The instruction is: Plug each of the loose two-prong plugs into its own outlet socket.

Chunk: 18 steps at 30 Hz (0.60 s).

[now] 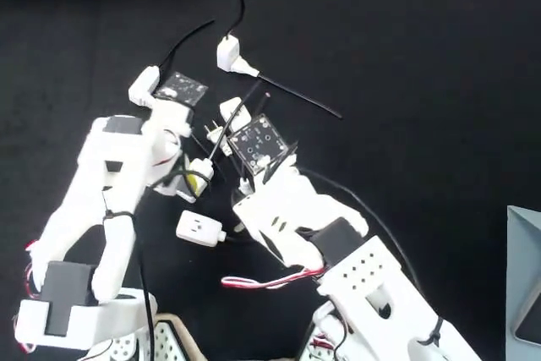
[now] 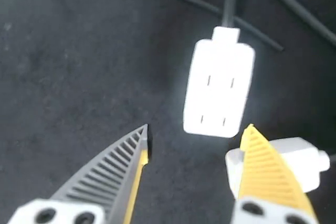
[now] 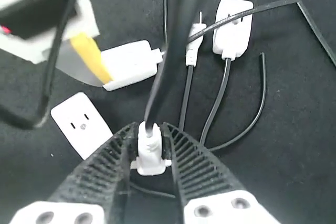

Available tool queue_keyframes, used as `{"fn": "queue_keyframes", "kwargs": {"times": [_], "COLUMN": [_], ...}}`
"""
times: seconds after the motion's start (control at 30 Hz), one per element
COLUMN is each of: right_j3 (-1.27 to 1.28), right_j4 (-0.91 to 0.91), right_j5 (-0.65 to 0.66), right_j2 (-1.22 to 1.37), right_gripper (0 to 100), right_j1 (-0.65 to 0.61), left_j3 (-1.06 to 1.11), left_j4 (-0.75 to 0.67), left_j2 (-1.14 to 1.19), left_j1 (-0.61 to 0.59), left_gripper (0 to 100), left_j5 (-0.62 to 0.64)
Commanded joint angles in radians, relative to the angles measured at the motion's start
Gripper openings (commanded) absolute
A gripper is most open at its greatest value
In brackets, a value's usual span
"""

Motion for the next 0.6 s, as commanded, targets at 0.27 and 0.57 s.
{"fn": "queue_keyframes", "kwargs": {"times": [0.27, 0.57], "right_j3": [0.004, 0.005], "right_j4": [-0.021, -0.04], "right_j5": [0.0, 0.0], "right_j2": [0.001, 0.002], "right_gripper": [1.3, 1.3], "right_j1": [0.005, 0.005], "left_j3": [0.131, 0.035], "left_j4": [-0.204, -0.094], "left_j2": [-0.008, -0.008], "left_j1": [-0.013, -0.065], "left_gripper": [28, 28], "left_j5": [0.015, -0.041]}}
